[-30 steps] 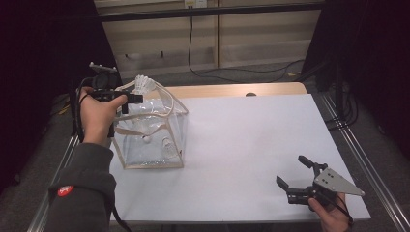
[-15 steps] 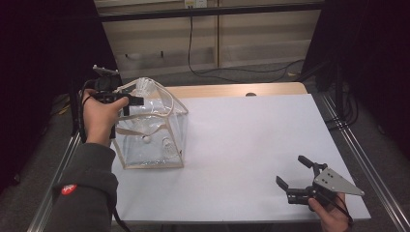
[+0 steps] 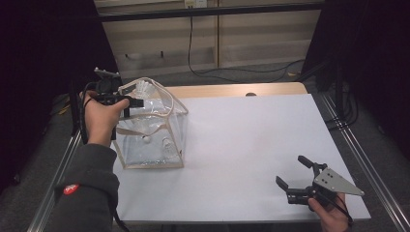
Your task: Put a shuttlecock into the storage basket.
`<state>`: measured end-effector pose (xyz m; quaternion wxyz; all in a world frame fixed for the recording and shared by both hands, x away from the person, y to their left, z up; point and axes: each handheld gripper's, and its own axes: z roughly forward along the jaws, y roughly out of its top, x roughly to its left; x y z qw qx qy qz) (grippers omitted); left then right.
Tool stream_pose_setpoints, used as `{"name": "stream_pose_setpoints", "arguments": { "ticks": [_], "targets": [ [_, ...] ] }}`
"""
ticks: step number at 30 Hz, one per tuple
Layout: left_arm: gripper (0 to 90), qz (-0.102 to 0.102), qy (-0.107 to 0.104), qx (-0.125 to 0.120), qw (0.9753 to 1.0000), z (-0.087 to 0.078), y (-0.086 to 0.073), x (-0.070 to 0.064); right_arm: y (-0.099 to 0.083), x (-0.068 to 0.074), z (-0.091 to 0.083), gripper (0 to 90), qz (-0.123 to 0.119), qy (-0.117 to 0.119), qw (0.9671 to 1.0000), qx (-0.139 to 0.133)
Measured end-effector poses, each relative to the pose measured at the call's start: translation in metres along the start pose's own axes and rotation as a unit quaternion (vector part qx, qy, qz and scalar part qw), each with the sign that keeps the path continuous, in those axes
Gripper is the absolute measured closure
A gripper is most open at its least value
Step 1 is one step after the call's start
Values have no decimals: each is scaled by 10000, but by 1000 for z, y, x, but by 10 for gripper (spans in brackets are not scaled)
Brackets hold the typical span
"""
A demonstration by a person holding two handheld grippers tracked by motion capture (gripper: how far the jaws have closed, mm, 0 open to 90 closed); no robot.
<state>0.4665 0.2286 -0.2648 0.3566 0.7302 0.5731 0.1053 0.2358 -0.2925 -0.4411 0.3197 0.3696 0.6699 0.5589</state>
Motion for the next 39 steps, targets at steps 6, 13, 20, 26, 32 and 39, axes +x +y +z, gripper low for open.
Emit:
{"name": "stream_pose_setpoints", "arguments": {
  "ticks": [6,13,20,26,32,39],
  "targets": [
    [650,-31,20,70,10000,1,-1,0,0,0,0,5,0,-18,10000,-9],
    [650,-27,74,100,9999,3,-2,2,0,0,0,5,1,-15,10000,-7],
    [651,-23,109,154,9998,4,-4,3,0,0,0,5,-15,-10,10000,-8],
    [650,-14,109,144,9998,5,-4,4,0,0,0,5,-2,-14,10000,-4],
    [592,32,173,117,9998,6,-4,4,0,0,0,5,-11,-8,10000,-2],
    [557,60,66,53,9999,2,-3,-1,0,0,0,5,-9,-10,10000,-9]
  ]
}}
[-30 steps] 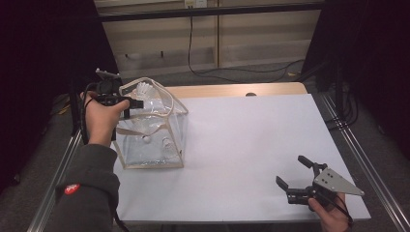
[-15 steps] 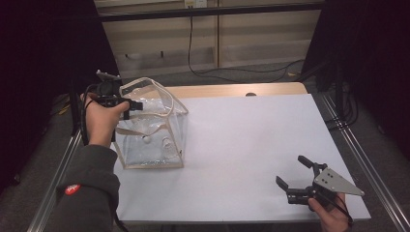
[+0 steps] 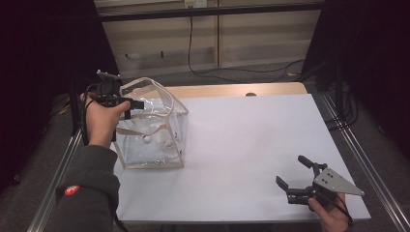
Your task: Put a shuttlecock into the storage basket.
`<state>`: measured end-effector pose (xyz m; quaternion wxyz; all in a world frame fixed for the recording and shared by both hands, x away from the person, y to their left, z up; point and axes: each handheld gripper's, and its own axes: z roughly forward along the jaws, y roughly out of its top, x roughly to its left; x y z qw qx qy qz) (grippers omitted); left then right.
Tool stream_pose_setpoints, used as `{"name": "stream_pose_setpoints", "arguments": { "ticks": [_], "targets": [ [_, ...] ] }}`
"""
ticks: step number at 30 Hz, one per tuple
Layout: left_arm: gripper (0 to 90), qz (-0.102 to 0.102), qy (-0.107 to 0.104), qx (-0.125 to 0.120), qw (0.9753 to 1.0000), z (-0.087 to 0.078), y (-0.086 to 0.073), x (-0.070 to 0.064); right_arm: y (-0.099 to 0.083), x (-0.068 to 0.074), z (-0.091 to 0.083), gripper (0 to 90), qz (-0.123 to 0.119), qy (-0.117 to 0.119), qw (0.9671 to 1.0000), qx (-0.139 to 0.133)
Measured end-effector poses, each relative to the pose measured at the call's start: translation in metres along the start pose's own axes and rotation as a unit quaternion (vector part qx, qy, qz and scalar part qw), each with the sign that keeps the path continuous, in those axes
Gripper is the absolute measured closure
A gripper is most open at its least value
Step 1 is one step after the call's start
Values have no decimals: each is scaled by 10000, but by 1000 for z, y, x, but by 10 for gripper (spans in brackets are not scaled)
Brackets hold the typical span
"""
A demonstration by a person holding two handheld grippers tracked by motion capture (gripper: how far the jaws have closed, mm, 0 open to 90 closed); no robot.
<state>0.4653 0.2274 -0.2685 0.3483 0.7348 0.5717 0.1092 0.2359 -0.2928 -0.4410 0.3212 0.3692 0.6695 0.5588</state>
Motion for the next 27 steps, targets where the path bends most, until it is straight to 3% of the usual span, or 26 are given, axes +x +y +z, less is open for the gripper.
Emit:
{"name": "stream_pose_setpoints", "arguments": {
  "ticks": [13,18,27],
  "targets": [
    [458,134,-448,-110,9988,-13,6,-18,0,0,0,5,17,0,10000,13],
    [412,257,-703,-108,9971,-17,7,-25,0,0,1,5,8,2,10000,13],
    [369,296,-1057,-117,9939,-20,3,-35,1,1,2,5,11,26,10000,4]
  ]
}}
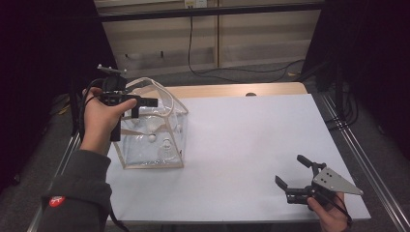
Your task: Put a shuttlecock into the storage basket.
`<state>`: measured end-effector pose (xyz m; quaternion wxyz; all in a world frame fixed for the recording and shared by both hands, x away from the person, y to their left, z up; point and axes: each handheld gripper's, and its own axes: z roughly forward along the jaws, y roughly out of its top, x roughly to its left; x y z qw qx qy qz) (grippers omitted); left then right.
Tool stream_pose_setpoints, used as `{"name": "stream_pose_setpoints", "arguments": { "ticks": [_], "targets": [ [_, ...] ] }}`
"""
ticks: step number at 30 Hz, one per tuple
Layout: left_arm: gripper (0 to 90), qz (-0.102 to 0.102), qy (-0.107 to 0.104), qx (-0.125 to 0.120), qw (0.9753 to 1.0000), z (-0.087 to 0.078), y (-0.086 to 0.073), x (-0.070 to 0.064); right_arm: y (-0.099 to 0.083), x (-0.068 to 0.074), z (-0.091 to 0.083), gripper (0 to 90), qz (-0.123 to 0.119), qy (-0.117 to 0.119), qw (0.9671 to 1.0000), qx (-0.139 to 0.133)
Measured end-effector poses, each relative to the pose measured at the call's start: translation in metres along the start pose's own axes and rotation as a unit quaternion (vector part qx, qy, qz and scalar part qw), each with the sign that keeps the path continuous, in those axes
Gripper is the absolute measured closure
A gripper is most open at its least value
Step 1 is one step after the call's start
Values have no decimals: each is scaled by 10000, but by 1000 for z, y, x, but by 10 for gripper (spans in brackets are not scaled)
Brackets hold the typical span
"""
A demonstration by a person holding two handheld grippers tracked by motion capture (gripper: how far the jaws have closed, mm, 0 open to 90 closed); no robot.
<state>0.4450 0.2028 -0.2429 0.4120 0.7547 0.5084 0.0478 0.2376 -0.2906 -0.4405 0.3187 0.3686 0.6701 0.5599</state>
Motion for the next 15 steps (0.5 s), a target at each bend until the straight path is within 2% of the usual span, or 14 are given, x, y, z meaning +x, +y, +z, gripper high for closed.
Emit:
{"name": "stream_pose_setpoints", "arguments": {
  "ticks": [7,15],
  "targets": [
    [327,103,-349,80,9993,-3,-3,-6,0,0,2,5,-41,10,10000,-9],
    [286,149,-569,141,9982,-4,-7,-9,0,0,0,5,-17,1,10000,3]
  ]
}}
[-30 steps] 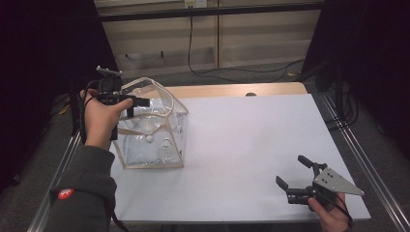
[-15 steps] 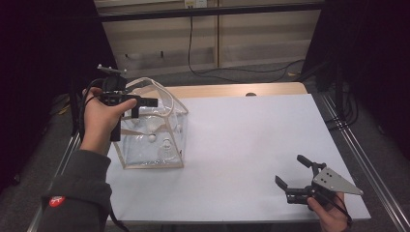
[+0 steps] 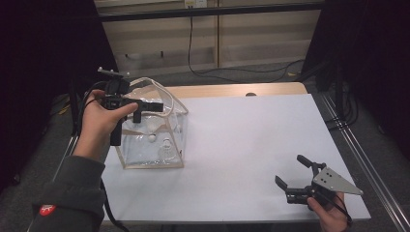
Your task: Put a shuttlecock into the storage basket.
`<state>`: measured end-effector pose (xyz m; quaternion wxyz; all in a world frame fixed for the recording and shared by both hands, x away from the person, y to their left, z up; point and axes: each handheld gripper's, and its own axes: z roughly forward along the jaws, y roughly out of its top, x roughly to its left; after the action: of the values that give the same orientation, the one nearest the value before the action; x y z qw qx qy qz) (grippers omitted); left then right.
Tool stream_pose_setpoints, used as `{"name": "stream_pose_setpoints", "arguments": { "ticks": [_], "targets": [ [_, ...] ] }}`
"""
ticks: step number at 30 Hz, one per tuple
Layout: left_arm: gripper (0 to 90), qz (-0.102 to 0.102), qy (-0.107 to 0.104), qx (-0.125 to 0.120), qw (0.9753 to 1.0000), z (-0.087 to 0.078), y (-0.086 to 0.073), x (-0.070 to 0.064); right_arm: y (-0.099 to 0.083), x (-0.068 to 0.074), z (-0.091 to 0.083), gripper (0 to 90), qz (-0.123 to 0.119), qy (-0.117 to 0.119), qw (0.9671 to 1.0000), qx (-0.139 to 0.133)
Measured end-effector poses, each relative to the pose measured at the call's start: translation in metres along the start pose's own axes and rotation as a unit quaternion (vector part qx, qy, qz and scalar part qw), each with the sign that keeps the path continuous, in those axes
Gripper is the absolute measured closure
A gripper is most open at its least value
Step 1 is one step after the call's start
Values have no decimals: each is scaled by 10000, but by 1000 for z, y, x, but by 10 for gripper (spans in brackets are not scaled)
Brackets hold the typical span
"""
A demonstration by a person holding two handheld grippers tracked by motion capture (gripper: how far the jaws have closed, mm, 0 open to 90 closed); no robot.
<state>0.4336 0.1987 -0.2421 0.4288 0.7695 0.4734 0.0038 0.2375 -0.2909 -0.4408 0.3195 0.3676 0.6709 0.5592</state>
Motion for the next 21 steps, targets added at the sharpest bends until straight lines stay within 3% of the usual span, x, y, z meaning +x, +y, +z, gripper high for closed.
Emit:
{"name": "stream_pose_setpoints", "arguments": {
  "ticks": [11,14,21],
  "targets": [
    [246,190,-217,65,9996,-3,-6,-9,0,1,0,5,-12,11,10000,-2],
    [233,280,-253,183,9991,-4,-9,-11,0,1,0,5,-61,24,10000,12],
    [205,389,-470,119,9981,-5,-18,-11,0,1,0,5,-49,21,10000,10]
  ]
}}
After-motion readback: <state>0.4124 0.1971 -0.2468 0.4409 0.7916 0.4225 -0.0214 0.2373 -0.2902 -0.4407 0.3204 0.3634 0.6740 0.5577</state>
